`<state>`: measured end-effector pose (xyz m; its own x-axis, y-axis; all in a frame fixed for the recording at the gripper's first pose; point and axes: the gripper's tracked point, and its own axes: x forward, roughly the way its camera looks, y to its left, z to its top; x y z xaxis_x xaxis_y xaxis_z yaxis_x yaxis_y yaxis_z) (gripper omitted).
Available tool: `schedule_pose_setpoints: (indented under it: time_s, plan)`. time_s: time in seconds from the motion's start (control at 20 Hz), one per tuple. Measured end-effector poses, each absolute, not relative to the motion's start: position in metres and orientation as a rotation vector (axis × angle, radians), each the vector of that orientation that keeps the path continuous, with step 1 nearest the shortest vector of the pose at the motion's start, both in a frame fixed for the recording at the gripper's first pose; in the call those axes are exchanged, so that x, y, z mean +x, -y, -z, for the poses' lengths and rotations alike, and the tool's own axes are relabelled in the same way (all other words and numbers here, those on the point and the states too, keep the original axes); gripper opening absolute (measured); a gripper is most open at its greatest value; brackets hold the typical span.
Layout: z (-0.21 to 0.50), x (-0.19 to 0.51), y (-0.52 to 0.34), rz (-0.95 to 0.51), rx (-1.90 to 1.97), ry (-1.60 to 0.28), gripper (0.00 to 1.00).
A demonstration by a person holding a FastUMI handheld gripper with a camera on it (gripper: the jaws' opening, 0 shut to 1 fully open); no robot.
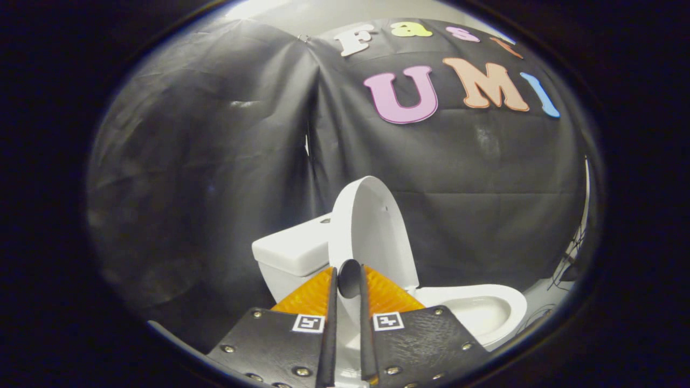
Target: Open the toilet lid.
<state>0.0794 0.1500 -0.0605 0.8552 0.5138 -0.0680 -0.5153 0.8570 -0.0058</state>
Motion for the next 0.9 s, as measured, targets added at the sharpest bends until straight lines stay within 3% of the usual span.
schedule_pose_setpoints:
  time_s: [0.9]
  plan:
    - [0.026,0.106,-0.048,-0.317,-0.041,0.027,0.24]
